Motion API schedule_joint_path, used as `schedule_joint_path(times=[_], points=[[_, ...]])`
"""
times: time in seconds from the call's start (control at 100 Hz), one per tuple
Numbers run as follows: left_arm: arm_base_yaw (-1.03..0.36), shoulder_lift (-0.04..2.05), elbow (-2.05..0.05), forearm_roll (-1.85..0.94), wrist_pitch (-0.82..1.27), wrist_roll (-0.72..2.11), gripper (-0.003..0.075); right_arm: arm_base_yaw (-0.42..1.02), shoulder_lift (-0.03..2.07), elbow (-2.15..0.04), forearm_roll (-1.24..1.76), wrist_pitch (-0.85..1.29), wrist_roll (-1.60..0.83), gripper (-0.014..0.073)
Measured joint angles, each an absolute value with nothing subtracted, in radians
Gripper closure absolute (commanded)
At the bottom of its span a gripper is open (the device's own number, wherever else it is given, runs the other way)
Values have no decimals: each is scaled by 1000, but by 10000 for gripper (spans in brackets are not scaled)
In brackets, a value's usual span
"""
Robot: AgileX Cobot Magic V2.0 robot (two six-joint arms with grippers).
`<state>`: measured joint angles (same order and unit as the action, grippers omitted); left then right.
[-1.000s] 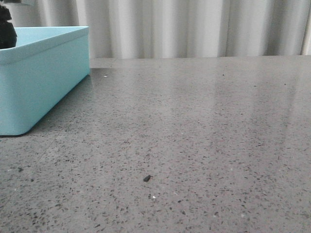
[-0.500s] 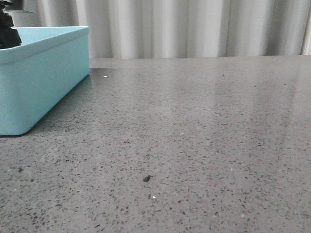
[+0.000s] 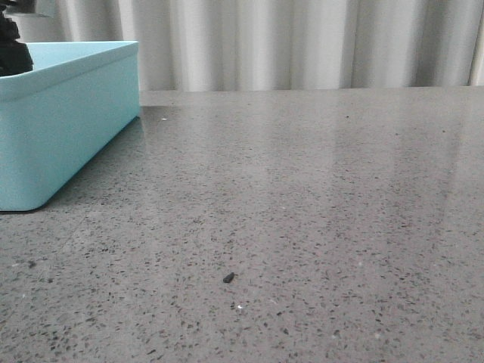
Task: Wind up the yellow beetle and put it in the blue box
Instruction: 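Lower the car into the box and open the left gripper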
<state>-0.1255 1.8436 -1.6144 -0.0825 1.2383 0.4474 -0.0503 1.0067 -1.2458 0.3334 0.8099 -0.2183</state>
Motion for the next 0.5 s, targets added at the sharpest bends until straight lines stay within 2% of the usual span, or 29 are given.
schedule_joint_path(times=[0.34, 0.41, 0.5], points=[[-126, 1681, -1614, -73, 1238, 436, 357, -50, 940, -1206, 302, 778, -220, 644], [-126, 1638, -1614, -93, 1238, 432, 407, -50, 913, -1170, 286, 758, -220, 644], [-126, 1579, -1614, -124, 1238, 430, 552, -50, 869, -1113, 274, 723, -220, 644]])
